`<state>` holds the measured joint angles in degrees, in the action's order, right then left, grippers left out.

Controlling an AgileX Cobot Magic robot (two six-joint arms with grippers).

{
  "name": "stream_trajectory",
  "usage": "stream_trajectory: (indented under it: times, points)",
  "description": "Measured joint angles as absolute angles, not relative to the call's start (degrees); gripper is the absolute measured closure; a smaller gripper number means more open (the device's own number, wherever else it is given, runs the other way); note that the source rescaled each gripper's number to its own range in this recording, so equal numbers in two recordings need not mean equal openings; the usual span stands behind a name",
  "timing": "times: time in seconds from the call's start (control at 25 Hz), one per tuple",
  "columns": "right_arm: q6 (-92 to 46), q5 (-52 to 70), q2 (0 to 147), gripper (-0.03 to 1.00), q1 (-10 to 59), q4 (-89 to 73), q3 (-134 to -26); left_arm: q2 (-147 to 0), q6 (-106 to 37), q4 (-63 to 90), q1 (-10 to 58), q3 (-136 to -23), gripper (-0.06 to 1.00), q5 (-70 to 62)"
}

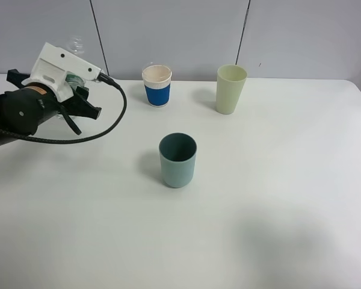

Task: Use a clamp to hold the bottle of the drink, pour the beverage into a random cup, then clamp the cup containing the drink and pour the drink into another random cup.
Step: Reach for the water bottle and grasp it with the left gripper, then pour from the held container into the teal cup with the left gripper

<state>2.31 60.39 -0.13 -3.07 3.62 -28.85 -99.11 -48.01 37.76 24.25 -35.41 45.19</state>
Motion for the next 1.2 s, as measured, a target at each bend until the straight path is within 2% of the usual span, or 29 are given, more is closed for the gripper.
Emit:
stream_trajectory:
  times: [0.32,0.56,0.96,1.2]
  points:
    - [2.31,60.39,-0.13,-0.03,-3.07,3.62,-28.85,-96.64,-72.53,55.4,36.52,-35.41,0.88,46.69]
    - [2.31,60.39,-0.13,-0.03,-3.07,3.62,-28.85,-96.64,-84.28,59.11,44.42,-35.41,0.88,48.92]
    - [2.31,60.39,-0.13,-0.03,-3.07,3.62,-28.85,-96.64,-101.19,66.47,53.28,-35.41,0.88,50.88]
    - [2.31,60.39,-0.13,-0.03,-3.07,3.62,-28.85,-96.64,-109.65,71.14,55.95,-35.41,0.88,52.09]
